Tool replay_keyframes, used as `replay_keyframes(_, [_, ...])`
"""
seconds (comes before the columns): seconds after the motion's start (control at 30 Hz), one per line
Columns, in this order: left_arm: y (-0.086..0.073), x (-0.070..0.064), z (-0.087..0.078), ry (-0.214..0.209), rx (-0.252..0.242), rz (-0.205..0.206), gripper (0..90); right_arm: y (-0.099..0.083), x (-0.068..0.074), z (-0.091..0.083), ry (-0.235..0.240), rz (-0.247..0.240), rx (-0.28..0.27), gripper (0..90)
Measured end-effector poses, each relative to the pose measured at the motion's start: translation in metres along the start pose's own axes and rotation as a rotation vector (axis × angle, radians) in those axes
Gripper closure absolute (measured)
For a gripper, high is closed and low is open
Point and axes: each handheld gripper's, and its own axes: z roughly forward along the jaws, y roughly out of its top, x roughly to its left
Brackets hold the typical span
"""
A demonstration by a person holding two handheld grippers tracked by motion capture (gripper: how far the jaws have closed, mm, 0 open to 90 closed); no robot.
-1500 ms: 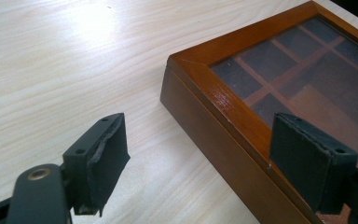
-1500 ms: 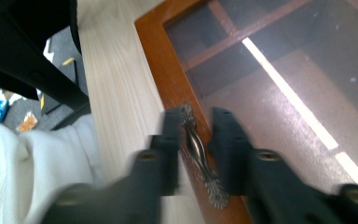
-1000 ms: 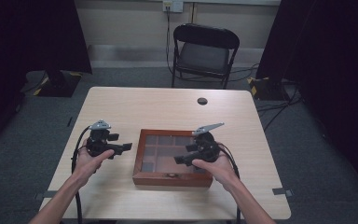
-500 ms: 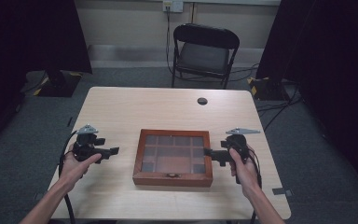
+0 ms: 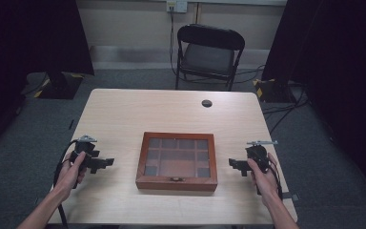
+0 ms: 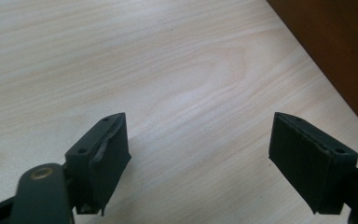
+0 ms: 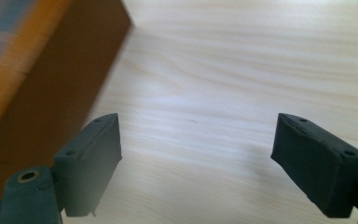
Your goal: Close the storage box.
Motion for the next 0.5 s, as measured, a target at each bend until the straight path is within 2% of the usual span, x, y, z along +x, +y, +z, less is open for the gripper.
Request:
replay_keyframes(0.03, [-0.002,-0.001,0.002,0.032,-0.004,0.012,20.3,-0.001,-0.003,0.003,-0.027,0.000,0.011,14.7])
replay_keyframes(0.1, [-0.005,0.002,0.006,0.047,-0.004,0.030,22.5,-0.004,-0.007,0.012,-0.059,0.016,0.077,14.5])
replay_keyframes(0.13, [-0.007,0.004,0.008,0.053,-0.003,0.023,22.5,-0.004,-0.007,0.012,-0.059,0.016,0.077,14.5])
replay_keyframes(0.23, [-0.011,0.005,0.010,0.110,-0.019,0.024,18.4,-0.005,-0.007,0.017,-0.095,-0.020,0.061,14.2])
replay_keyframes(0.27, [-0.014,0.004,0.013,0.148,-0.047,0.015,15.0,-0.006,-0.004,0.019,-0.116,-0.037,0.039,13.6])
replay_keyframes(0.3, [-0.014,0.003,0.014,0.151,-0.064,0.003,13.5,-0.008,-0.003,0.021,-0.136,-0.045,0.020,12.9])
replay_keyframes(0.33, [-0.014,0.003,0.014,0.151,-0.064,0.003,12.7,-0.008,-0.003,0.021,-0.136,-0.045,0.020,12.9])
replay_keyframes(0.37, [-0.014,0.002,0.015,0.152,-0.062,-0.003,12.7,-0.010,-0.002,0.024,-0.157,-0.062,-0.006,9.4])
replay_keyframes(0.43, [-0.015,0.001,0.017,0.154,-0.063,-0.020,7.2,-0.016,-0.001,0.028,-0.138,-0.080,-0.054,0.0])
replay_keyframes(0.5, [-0.015,0.001,0.018,0.166,-0.074,-0.019,5.7,-0.017,-0.001,0.029,-0.132,-0.096,-0.057,0.0])
